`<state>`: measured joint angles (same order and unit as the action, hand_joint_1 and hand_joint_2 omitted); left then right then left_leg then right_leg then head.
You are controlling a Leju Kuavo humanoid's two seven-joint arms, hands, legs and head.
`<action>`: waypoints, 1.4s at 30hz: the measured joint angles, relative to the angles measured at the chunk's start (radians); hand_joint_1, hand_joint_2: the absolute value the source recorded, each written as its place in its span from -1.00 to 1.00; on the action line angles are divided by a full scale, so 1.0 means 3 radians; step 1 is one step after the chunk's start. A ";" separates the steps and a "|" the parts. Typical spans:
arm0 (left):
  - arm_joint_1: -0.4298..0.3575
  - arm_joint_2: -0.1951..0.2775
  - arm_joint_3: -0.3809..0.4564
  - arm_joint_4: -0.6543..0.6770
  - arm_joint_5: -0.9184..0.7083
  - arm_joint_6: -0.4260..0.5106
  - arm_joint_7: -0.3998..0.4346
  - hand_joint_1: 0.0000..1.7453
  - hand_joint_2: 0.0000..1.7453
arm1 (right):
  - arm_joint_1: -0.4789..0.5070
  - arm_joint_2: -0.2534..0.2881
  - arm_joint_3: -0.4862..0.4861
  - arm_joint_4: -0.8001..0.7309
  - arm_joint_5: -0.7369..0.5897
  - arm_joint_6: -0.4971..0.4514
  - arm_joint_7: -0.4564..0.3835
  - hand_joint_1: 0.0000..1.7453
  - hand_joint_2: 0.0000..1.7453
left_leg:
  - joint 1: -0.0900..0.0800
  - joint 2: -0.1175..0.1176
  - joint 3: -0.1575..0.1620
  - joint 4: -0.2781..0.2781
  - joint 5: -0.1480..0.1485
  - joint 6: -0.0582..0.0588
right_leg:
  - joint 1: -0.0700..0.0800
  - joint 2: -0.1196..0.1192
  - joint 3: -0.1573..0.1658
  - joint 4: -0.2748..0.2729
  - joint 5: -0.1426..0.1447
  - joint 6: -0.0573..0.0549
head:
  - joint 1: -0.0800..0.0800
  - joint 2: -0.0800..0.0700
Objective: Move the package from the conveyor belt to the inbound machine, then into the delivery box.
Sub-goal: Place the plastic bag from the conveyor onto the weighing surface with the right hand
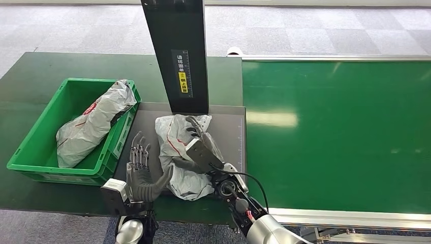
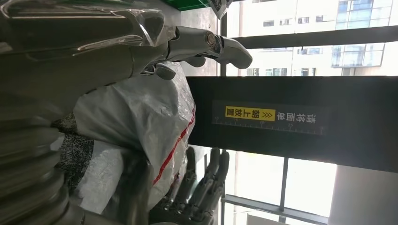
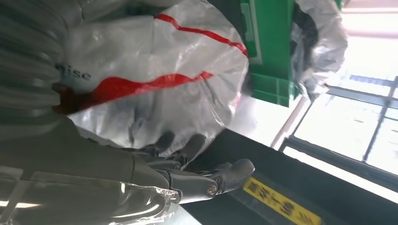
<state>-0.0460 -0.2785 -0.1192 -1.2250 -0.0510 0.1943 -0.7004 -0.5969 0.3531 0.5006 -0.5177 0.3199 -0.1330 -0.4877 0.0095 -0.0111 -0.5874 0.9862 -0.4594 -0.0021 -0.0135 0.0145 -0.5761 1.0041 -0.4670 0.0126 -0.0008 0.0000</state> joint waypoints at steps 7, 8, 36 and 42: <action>0.0068 0.0021 0.0023 -0.0045 -0.0001 -0.0032 0.0000 -1.00 1.00 | 0.0176 -0.0179 -0.0244 -0.0638 -0.0178 0.0153 -0.0304 -1.00 1.00 | 0.0000 -0.0001 0.0001 0.0000 0.0000 0.0000 | 0.0000 -0.0001 0.0001 0.0000 0.0000 0.0000 | 0.0000 0.0000; 0.0075 0.0028 0.0024 -0.0053 -0.0005 -0.0033 0.0000 -1.00 1.00 | 0.0229 -0.0213 -0.0296 -0.0779 -0.0222 0.0209 -0.0334 -1.00 1.00 | 0.0000 -0.0002 0.0001 0.0000 0.0000 0.0000 | 0.0000 -0.0001 0.0000 0.0000 0.0000 0.0000 | -0.0001 0.0000; -0.1204 -0.0092 -0.0498 0.2040 -0.2302 0.1109 0.0594 -1.00 1.00 | 0.1487 -0.0227 -0.2222 -0.2814 -0.0849 0.1704 -0.0704 -1.00 1.00 | -0.0003 -0.0010 0.0006 0.0002 -0.0001 0.0000 | -0.0004 -0.0010 0.0008 -0.0002 0.0001 0.0002 | -0.0002 0.0000; -0.1448 -0.0176 -0.0726 0.2430 -0.2595 0.1254 0.1131 0.12 1.00 | 0.1491 -0.0181 -0.2238 -0.2815 -0.0902 0.1705 -0.0704 -1.00 1.00 | -0.0003 -0.0010 0.0006 0.0002 -0.0001 0.0000 | -0.0004 -0.0011 0.0009 -0.0002 0.0001 0.0002 | -0.0002 0.0000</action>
<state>-0.4806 -0.3312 -0.3370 -0.4960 -0.8296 0.5704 -0.3612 -0.1496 0.2988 -0.1709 -1.3623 0.0493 0.3784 -0.6989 0.0086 -0.0141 -0.5856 0.9869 -0.4596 -0.0021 -0.0148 0.0113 -0.5733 1.0034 -0.4667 0.0131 -0.0014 0.0000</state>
